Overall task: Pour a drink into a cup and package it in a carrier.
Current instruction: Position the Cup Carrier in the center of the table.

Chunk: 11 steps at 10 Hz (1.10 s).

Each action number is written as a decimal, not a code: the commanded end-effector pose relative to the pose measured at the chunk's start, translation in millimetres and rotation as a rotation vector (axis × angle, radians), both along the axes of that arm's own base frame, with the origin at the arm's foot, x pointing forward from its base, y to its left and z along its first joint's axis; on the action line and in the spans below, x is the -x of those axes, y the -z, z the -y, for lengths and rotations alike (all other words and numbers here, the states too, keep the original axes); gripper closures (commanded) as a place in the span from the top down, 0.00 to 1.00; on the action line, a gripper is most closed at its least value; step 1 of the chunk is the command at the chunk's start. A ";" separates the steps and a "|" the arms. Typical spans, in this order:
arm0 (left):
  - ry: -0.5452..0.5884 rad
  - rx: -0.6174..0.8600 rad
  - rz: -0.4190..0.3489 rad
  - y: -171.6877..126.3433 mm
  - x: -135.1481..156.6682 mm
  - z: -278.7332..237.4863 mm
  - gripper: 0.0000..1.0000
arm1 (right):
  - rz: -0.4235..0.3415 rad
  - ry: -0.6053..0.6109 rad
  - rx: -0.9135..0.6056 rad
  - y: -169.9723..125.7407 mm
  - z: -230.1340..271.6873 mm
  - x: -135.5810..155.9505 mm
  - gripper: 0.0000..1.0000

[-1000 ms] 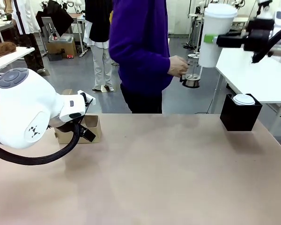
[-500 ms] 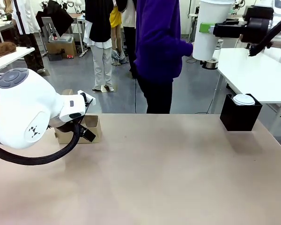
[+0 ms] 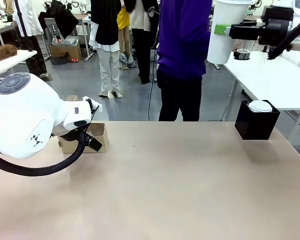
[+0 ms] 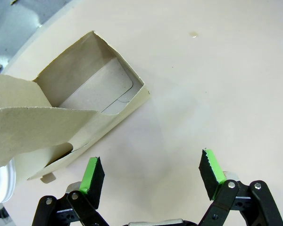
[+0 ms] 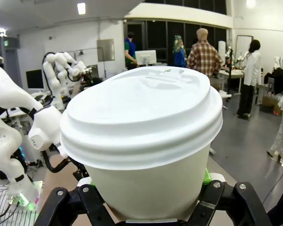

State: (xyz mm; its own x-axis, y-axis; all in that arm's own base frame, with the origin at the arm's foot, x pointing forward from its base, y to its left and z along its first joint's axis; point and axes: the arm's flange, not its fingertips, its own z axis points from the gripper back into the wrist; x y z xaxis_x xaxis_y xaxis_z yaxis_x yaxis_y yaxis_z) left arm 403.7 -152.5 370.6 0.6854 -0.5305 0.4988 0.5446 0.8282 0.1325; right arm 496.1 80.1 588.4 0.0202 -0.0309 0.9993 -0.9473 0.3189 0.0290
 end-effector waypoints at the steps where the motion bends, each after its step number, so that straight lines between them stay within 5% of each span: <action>1: -0.001 0.002 -0.001 0.0 0.3 -0.4 1.00 | 0.009 0.000 0.003 -4.8 -2.0 1.6 0.80; 5: 0.000 0.000 0.000 0.0 0.0 0.0 1.00 | 0.009 0.000 0.003 -4.8 -2.0 1.6 0.80; 11: -0.213 0.042 -0.110 -137.5 -6.3 -7.9 1.00 | 0.009 0.000 0.003 -4.8 -2.0 1.6 0.80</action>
